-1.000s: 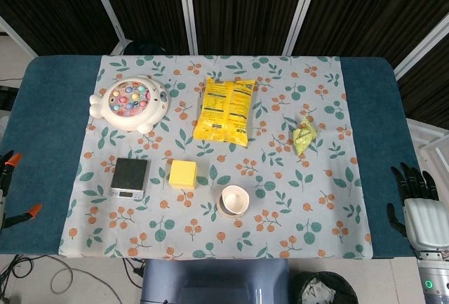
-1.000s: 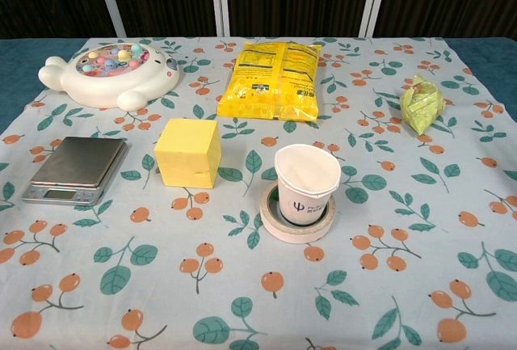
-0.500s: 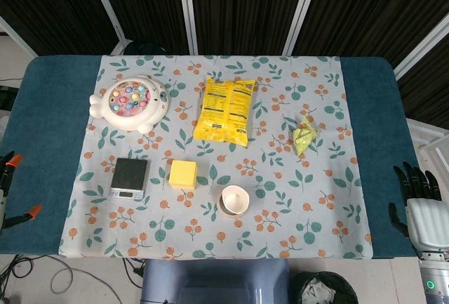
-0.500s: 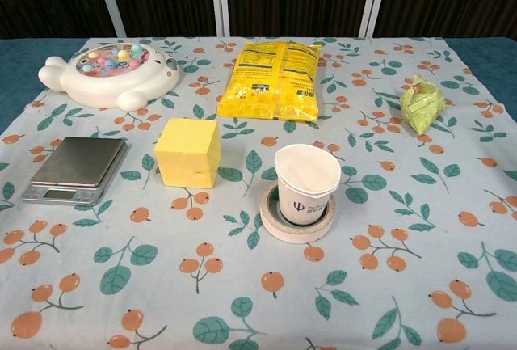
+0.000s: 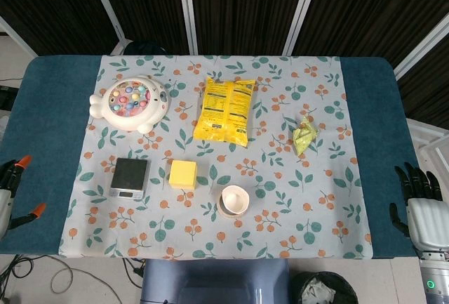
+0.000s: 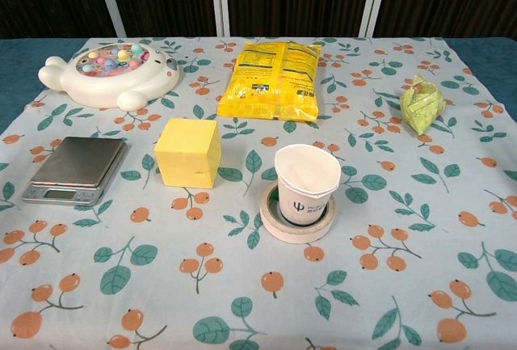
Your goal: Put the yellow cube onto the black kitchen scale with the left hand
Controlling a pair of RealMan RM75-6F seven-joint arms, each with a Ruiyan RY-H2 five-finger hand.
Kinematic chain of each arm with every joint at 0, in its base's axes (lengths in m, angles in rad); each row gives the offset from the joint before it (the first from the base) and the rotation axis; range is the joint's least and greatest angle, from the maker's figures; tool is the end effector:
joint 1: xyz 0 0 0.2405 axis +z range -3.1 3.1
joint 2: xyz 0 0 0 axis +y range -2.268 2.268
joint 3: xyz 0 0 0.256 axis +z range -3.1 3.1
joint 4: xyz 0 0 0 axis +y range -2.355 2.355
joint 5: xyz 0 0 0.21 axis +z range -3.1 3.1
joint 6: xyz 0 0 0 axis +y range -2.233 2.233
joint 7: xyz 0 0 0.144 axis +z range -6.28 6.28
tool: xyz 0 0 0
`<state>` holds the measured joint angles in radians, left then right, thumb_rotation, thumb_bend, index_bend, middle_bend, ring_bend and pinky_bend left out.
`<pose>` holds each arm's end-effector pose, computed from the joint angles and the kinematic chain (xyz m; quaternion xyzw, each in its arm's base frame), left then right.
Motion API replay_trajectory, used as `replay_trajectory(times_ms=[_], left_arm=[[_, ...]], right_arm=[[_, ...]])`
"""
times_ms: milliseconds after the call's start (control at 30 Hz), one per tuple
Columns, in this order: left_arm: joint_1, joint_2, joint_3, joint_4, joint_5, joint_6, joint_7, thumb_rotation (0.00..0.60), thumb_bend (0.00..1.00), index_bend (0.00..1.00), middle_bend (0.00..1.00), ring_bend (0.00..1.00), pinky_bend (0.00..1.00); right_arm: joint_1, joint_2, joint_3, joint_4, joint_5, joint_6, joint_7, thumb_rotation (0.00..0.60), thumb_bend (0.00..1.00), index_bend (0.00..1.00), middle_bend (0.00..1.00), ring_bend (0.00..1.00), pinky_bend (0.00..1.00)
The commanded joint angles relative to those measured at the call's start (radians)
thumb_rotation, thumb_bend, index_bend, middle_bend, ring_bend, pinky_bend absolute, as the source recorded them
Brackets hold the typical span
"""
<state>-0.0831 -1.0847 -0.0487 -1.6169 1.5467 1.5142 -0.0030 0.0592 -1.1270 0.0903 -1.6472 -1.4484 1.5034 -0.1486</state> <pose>-0.3051 0.1801 0.1706 -0.6068 -0.3617 -0.3982 0.5852 -0.3104 -0.1806 0.1641 0.5825 -0.3603 0.3578 0.6347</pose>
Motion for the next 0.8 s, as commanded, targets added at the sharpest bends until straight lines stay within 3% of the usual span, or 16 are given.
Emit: replay_trajectory(times_ms=[33, 300, 600, 800], left_arm=[[-0.024, 0.001, 0.022, 0.034, 0.074, -0.003, -0.001, 0.600, 0.34, 0.04, 0.39, 0.27, 0.36], [-0.114, 0.002, 0.065, 0.053, 0.153, -0.149, 0.004, 0.600, 0.46, 0.08, 0.59, 0.50, 0.57], [-0.222, 0.013, 0.120, 0.006, 0.098, -0.449, 0.049, 0.600, 0.54, 0.08, 0.62, 0.52, 0.59], [-0.251, -0.050, 0.125, 0.025, 0.008, -0.562, 0.138, 0.600, 0.54, 0.08, 0.61, 0.52, 0.59]], right_arm=[[0.002, 0.000, -0.002, -0.003, 0.001, -0.007, 0.000, 0.600, 0.56, 0.00, 0.03, 0.00, 0.01], [0.002, 0.003, -0.005, -0.009, -0.002, -0.010, 0.006, 0.600, 0.56, 0.00, 0.03, 0.00, 0.01], [0.000, 0.010, -0.004, -0.012, 0.003, -0.011, 0.012, 0.600, 0.56, 0.00, 0.03, 0.00, 0.01], [0.001, 0.013, -0.003, -0.012, 0.010, -0.017, 0.011, 0.600, 0.56, 0.00, 0.03, 0.00, 0.01]])
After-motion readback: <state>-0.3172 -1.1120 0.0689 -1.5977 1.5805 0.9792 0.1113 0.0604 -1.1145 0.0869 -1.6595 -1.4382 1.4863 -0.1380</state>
